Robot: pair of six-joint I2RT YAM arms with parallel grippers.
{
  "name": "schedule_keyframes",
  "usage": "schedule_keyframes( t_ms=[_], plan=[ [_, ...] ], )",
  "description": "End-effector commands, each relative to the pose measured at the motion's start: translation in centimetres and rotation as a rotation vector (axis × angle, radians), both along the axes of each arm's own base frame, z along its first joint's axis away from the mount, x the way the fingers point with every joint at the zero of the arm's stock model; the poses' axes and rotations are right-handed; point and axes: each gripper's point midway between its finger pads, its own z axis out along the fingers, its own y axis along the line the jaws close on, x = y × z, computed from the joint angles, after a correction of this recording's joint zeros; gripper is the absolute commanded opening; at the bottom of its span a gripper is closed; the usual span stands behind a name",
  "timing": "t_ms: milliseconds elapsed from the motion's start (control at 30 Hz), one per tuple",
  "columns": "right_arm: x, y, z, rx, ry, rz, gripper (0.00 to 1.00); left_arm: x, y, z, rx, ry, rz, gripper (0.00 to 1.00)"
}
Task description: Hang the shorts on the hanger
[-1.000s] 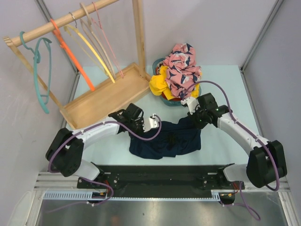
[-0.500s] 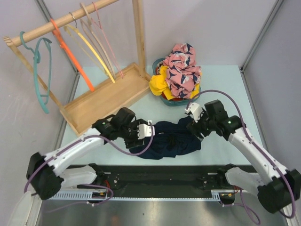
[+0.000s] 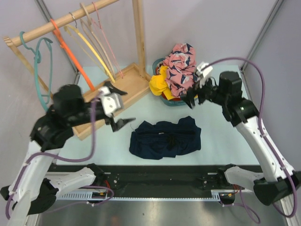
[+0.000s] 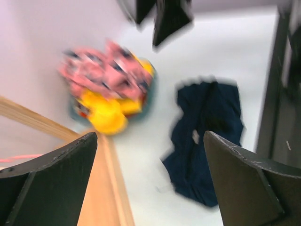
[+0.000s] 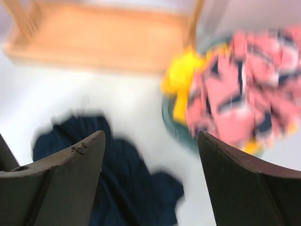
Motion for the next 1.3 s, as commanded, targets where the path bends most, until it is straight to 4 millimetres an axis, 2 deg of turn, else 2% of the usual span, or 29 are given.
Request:
schedule_keyframes(
  t_ms=[0, 33, 67, 100, 133, 167, 233, 267, 300, 333, 367, 400, 500, 633, 800, 1000, 1133, 1167, 1267],
  plan=[
    [3.3, 5.7, 9.8, 0.338, -0.138, 0.079, 0.83, -0.1, 1.3, 9.8, -0.304, -0.036, 0.092, 1.0],
    [4.4, 7.6, 10.2, 0.378, -0.143, 0.105, 0.82, 0.4, 1.9, 10.9, -0.341, -0.05, 0.138, 1.0],
    [4.6, 8.4, 12.1, 0.437, -0.144, 0.111, 0.81, 0.9, 2.6, 12.5, -0.392, -0.077, 0.184, 1.0],
    [4.9, 9.3, 12.8, 0.459, -0.143, 0.123, 0.81, 1.4, 3.7, 13.5, -0.438, -0.078, 0.248, 1.0],
    [4.8, 11.2, 13.1, 0.465, -0.13, 0.156, 0.8, 2.3, 4.7, 14.1, -0.468, -0.087, 0.322, 1.0],
    [5.9, 12.8, 13.8, 0.468, -0.129, 0.161, 0.8, 2.7, 5.3, 14.7, -0.498, -0.095, 0.358, 1.0],
    [6.7, 15.3, 13.9, 0.442, -0.125, 0.161, 0.8, 3.4, 7.0, 14.9, -0.539, -0.094, 0.457, 1.0],
    [6.9, 18.4, 12.2, 0.415, -0.097, 0.188, 0.8, 3.5, 7.4, 15.0, -0.552, -0.097, 0.477, 1.0],
    [7.0, 19.0, 14.7, 0.421, -0.17, 0.178, 0.79, 3.7, 8.0, 14.9, -0.552, -0.104, 0.503, 1.0],
    [7.0, 20.0, 14.5, 0.406, -0.178, 0.181, 0.79, 3.4, 8.6, 15.2, -0.56, -0.121, 0.52, 1.0],
    [6.9, 22.1, 13.3, 0.386, -0.17, 0.183, 0.79, 3.3, 8.9, 15.3, -0.562, -0.132, 0.529, 1.0],
    [6.9, 22.7, 13.9, 0.379, -0.198, 0.181, 0.79, 3.3, 9.2, 15.2, -0.559, -0.142, 0.545, 1.0],
    [7.4, 24.8, 12.1, 0.322, -0.224, 0.145, 0.76, 3.1, 10.2, 15.6, -0.575, -0.162, 0.582, 1.0],
    [8.1, 25.8, 10.9, 0.288, -0.236, 0.098, 0.72, 2.2, 10.5, 16.2, -0.594, -0.178, 0.572, 1.0],
    [8.7, 26.9, 9.6, 0.247, -0.245, 0.075, 0.65, 2.1, 10.7, 16.6, -0.594, -0.196, 0.577, 1.0],
    [10.5, 27.6, 7.3, 0.19, -0.247, 0.037, 0.61, 2.0, 10.9, 16.3, -0.583, -0.205, 0.581, 1.0],
    [11.7, 28.2, 6.3, 0.183, -0.239, 0.032, 0.54, 2.2, 11.2, 16.2, -0.582, -0.209, 0.598, 1.0],
    [12.1, 28.6, 5.4, 0.17, -0.232, 0.032, 0.52, 2.3, 11.2, 16.1, -0.579, -0.21, 0.603, 1.0],
    [12.8, 28.6, 5.9, 0.183, -0.247, 0.021, 0.46, 2.5, 11.6, 16.1, -0.581, -0.217, 0.626, 1.0]
  ],
)
